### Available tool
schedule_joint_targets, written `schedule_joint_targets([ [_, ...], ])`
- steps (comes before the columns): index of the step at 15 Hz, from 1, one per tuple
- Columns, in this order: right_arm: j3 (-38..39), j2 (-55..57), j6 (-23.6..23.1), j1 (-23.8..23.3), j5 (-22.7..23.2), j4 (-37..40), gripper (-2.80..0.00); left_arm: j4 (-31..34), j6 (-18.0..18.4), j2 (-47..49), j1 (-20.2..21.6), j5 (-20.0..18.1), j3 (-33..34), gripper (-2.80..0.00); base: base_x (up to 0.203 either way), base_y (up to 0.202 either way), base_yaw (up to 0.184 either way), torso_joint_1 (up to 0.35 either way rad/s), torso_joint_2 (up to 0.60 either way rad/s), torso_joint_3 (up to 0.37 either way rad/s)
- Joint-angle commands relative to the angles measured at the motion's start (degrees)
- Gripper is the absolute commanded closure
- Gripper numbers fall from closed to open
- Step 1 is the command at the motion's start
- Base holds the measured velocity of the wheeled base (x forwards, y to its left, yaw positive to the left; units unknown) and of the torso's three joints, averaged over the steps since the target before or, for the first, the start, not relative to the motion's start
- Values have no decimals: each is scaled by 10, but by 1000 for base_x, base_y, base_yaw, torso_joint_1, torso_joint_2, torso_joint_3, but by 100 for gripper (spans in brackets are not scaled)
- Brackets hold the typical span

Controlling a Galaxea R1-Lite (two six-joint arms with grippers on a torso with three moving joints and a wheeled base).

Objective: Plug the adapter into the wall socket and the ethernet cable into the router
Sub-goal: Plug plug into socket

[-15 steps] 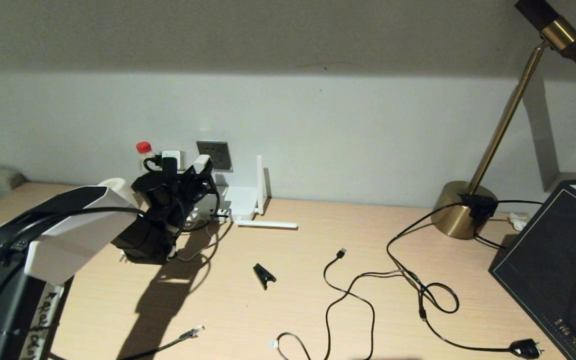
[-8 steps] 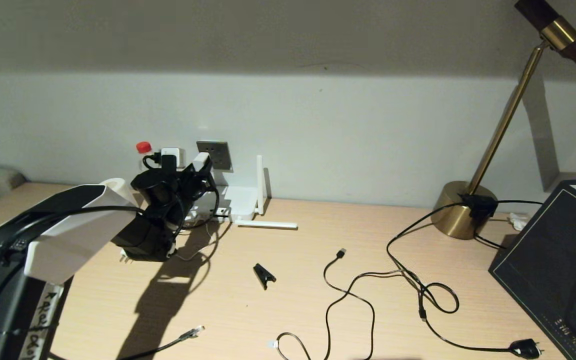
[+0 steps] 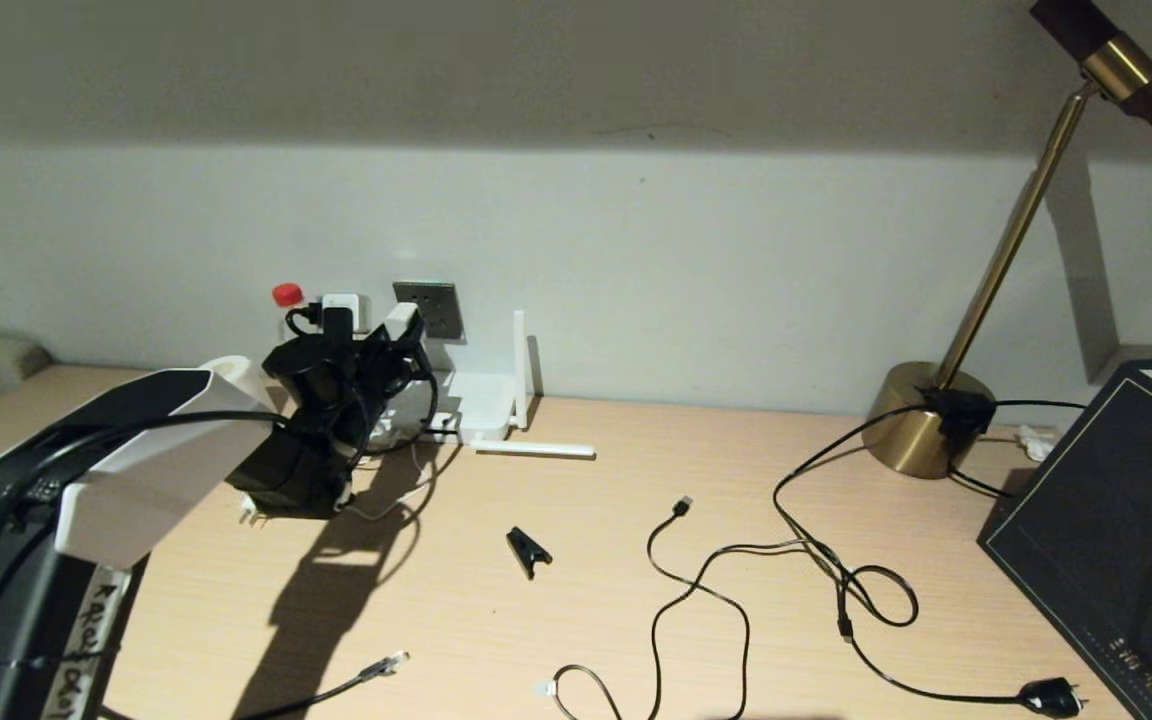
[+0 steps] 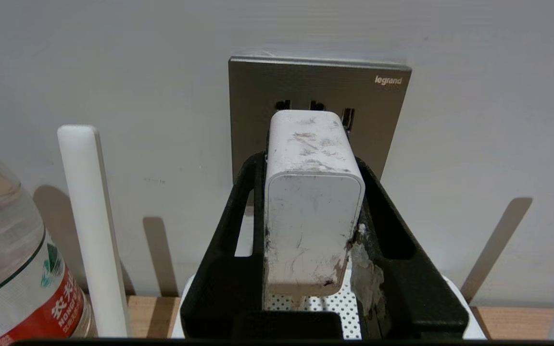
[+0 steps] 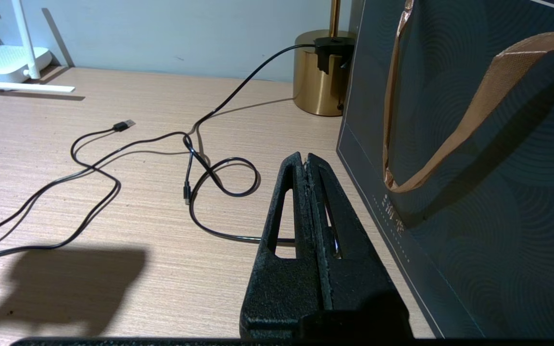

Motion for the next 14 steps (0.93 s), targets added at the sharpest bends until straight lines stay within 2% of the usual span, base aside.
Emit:
schedule_joint_targets([
  [1, 20, 1, -1, 0, 0, 0, 0, -3, 0, 5, 0, 0, -5, 0, 0, 0, 0, 0, 0, 0],
  [14, 20, 1, 0, 0, 0, 0, 0, 3, 0, 6, 0, 0, -15, 0, 0, 0, 0, 0, 0, 0],
])
